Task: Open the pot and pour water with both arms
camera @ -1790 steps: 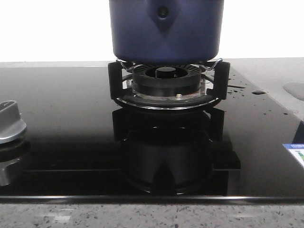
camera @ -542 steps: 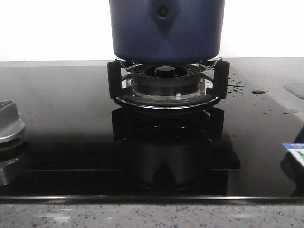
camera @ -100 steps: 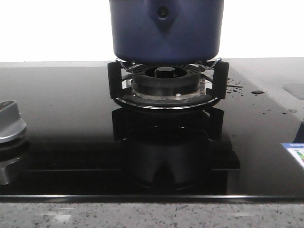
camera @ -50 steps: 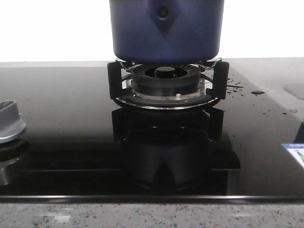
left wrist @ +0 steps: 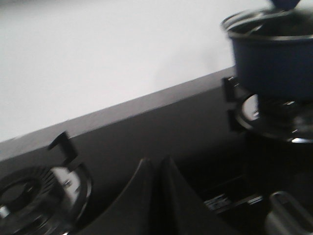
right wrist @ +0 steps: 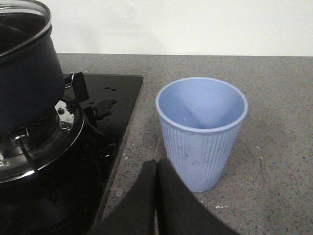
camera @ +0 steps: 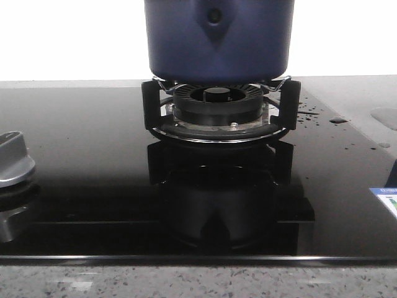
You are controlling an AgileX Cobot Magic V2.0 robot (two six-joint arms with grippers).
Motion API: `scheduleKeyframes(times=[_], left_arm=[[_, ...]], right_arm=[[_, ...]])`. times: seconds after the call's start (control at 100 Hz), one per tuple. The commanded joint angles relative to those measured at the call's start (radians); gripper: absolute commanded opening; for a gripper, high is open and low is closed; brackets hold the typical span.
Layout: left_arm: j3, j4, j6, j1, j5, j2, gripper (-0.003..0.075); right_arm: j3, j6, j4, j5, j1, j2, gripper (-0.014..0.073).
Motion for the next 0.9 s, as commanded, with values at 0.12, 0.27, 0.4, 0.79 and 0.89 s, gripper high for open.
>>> scheduleKeyframes(times=[0.12,0.27,0.4,0.79,0.89], left_arm=[[0.114,0.63,-0.586,-0.004,-0.297,-0.054,-0.002],[0.253,0.626,-0.639,-0.004,-0.393,-0.162,-0.002],[0.345,0.626,-0.701,-0.004,-0.363,-0.249,-0.002],[0.355,0.681,-0.839,0.105,-0.013,-0.299,-0.002],[0.355,0.681,-0.839,0.106,-0.013,-0.299,-0.002]], right_arm=[[-0.026,-0.003,-0.031,-0.039,0.001,0.001,-0.0071],[-0.026,-0.003,-0.031,-0.039,0.001,0.001,-0.0071],[-0.026,-0.003,-0.031,-0.039,0.001,0.001,-0.0071],[-0.026,-0.003,-0.033,-0.039,0.001,0.001,-0.0071],[-0.026,-0.003,-0.033,-0.039,0.001,0.001,-0.0071]])
